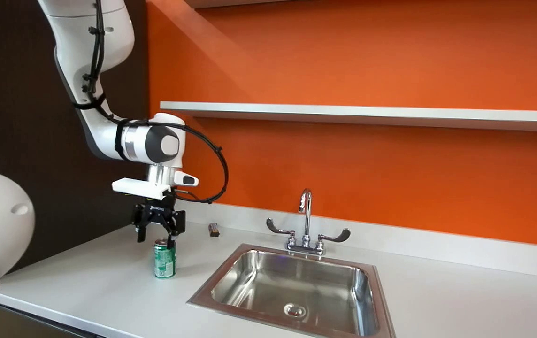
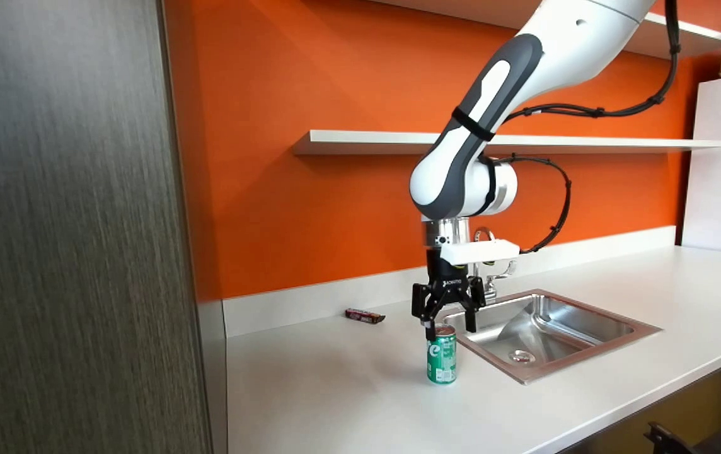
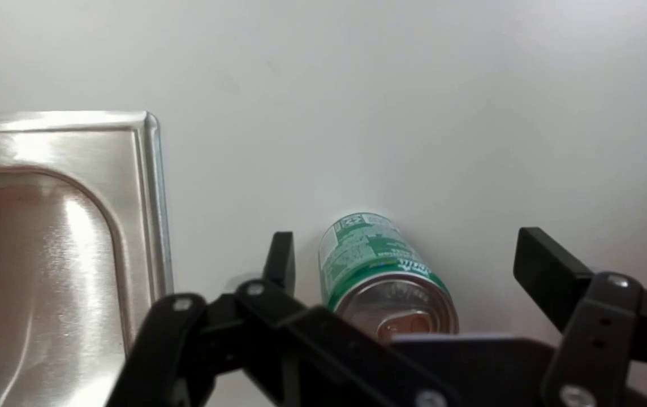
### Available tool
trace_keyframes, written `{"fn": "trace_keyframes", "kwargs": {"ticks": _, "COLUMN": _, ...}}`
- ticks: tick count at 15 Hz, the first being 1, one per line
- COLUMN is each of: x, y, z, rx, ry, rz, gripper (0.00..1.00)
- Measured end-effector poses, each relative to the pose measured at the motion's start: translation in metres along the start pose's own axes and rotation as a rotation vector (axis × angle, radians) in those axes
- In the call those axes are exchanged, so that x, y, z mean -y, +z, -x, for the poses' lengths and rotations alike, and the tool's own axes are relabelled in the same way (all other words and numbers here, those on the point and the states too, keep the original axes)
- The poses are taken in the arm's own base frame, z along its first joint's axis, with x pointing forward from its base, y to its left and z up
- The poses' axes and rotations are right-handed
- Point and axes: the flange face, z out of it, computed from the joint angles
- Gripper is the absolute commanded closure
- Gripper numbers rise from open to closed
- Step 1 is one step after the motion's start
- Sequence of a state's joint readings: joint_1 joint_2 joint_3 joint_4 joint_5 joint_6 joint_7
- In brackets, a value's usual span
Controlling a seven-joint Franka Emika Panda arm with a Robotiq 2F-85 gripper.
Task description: Pick up the canned drink and put it in the sink
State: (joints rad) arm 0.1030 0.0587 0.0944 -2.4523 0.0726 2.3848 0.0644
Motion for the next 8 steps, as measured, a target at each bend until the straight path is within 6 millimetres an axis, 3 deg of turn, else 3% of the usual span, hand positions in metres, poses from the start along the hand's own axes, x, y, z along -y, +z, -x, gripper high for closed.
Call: {"fn": "trace_keyframes", "kwargs": {"ticks": 8, "x": 0.001, "y": 0.015, "z": -0.015, "rx": -0.015, "ry": 0.001, "rz": -0.005, "gripper": 0.00}}
